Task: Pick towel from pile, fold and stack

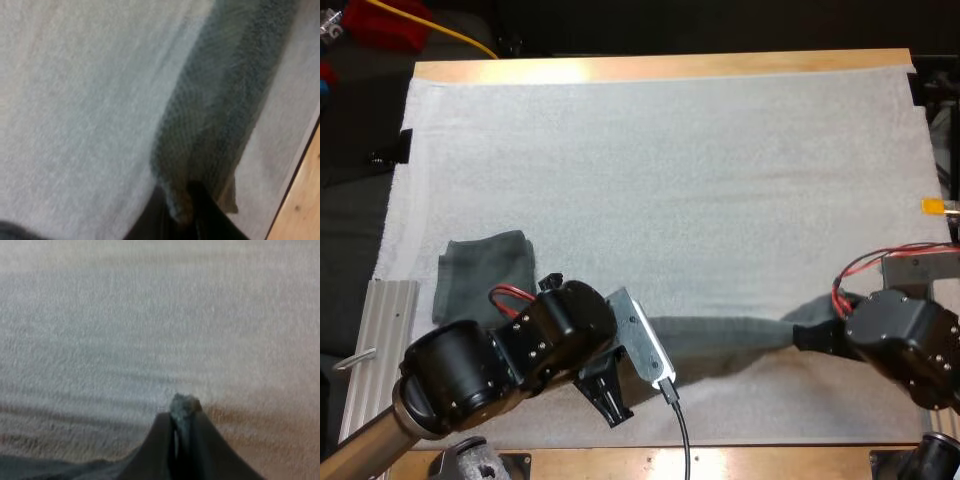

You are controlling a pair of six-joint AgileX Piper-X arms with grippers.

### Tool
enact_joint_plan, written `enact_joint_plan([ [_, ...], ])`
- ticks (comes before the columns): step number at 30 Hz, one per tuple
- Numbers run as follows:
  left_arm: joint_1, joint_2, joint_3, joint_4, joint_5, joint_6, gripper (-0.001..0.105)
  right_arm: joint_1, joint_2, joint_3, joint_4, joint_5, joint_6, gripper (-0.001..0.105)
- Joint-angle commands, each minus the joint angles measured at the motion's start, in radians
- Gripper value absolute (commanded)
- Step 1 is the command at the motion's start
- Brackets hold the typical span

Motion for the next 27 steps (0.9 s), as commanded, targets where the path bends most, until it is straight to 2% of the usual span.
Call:
enact_joint_plan([
  [1,-0.005,-0.006,-0.009,0.021,-0.044,-0.015,0.0,0.009,-0.003,-0.009,0.023,0.033,0.027,0.001],
  [5,-0.004,0.0,-0.009,0.02,-0.103,-0.01,0.0,0.013,0.017,-0.006,0.023,0.056,0.034,0.001],
  [10,0.006,0.048,-0.009,0.018,-0.243,0.015,0.0,0.012,0.095,0.013,0.011,0.143,0.034,0.001],
  [14,0.061,0.103,-0.005,0.002,-0.232,0.041,0.0,0.012,0.166,0.036,-0.051,0.164,0.034,0.001],
  [17,0.124,0.122,0.024,-0.07,-0.2,0.064,0.0,0.012,0.22,0.052,-0.111,0.194,0.034,0.001],
  [21,0.227,0.124,0.06,-0.146,-0.133,0.105,0.0,0.012,0.289,0.053,-0.195,0.259,0.03,0.001],
  [23,0.263,0.124,0.067,-0.173,-0.11,0.149,0.0,0.01,0.314,0.053,-0.239,0.267,0.028,0.001],
  [27,0.34,0.136,0.08,-0.259,-0.017,0.213,0.0,-0.036,0.369,0.053,-0.325,0.267,0.028,0.001],
])
